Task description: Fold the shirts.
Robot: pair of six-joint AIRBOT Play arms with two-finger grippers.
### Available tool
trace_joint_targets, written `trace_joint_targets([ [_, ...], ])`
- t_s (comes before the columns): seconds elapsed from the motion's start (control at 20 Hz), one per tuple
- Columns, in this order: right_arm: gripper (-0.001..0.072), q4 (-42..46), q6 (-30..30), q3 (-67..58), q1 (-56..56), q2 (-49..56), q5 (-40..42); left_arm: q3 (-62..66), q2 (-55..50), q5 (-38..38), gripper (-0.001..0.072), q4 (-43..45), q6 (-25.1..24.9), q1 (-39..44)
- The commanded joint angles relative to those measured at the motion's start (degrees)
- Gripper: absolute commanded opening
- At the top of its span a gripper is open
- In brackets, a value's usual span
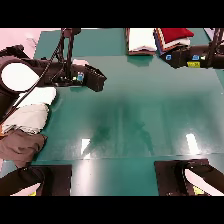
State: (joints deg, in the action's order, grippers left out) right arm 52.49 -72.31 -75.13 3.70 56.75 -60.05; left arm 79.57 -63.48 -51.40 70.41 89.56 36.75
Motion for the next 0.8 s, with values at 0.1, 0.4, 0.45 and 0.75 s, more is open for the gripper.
trace_joint_targets([
  [0.1, 0.0014, 0.0, -0.02, 0.0, 0.02, -0.04, 0.0, 0.02, -0.02, 0.0, 0.0025, 0.04, 0.0, -0.02],
  [0.4, 0.0014, -0.02, -0.02, 0.0, 0.02, -0.04, 0.0, 0.02, -0.02, 0.0, 0.0025, 0.02, 0.0, -0.02],
  [0.45, 0.0014, 0.0, -0.02, 0.0, 0.02, -0.04, 0.0, 0.02, -0.02, 0.28, 0.0025, -0.44, 0.04, -0.02],
  [0.75, 0.0014, 0.0, -0.02, 0.0, 0.02, -0.04, 0.04, 0.02, -1.05, 7.08, 0.0485, 22.82, 8.17, -3.5],
])
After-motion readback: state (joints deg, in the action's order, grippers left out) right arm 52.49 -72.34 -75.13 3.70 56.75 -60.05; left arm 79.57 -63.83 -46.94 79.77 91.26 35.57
